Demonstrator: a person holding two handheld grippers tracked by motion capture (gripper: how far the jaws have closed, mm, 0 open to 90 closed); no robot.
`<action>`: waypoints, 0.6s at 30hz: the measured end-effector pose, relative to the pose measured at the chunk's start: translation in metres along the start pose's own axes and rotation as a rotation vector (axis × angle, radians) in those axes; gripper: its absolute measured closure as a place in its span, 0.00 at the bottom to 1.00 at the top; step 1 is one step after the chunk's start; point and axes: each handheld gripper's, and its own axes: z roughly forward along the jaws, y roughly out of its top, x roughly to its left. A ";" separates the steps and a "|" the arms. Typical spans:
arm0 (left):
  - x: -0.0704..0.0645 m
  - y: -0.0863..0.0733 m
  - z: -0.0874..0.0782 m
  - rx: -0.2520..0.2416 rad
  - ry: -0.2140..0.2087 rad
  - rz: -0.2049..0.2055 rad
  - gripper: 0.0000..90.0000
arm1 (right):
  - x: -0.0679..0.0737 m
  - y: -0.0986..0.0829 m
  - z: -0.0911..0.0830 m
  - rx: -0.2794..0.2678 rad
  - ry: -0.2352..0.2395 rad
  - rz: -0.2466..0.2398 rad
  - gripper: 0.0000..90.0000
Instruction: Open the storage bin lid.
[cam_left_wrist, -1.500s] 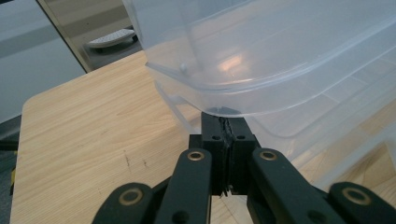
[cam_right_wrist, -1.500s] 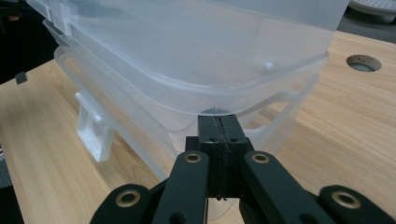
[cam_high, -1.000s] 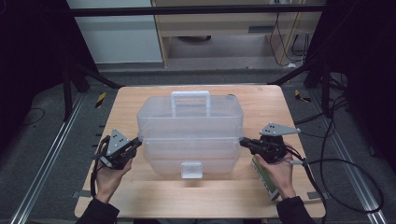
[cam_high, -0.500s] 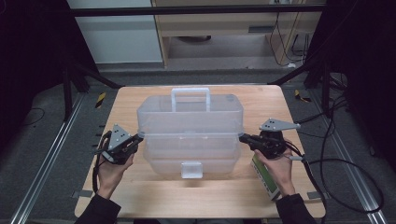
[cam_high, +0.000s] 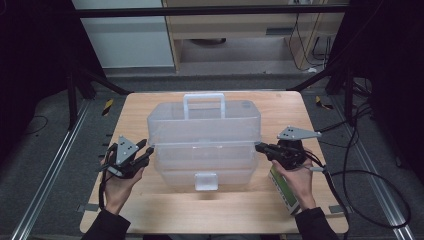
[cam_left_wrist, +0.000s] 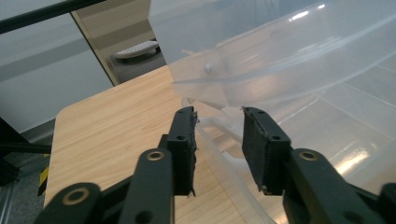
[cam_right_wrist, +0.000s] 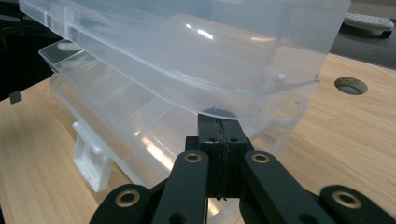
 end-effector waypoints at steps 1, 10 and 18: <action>0.000 0.000 0.001 -0.003 0.003 0.004 0.69 | 0.000 0.000 0.000 -0.001 -0.001 -0.002 1.00; -0.003 0.004 0.007 -0.050 0.019 0.019 0.64 | 0.001 0.000 0.000 0.001 0.001 -0.004 1.00; -0.006 0.007 0.007 -0.099 -0.007 0.045 0.66 | 0.001 0.000 0.000 0.003 -0.001 -0.008 1.00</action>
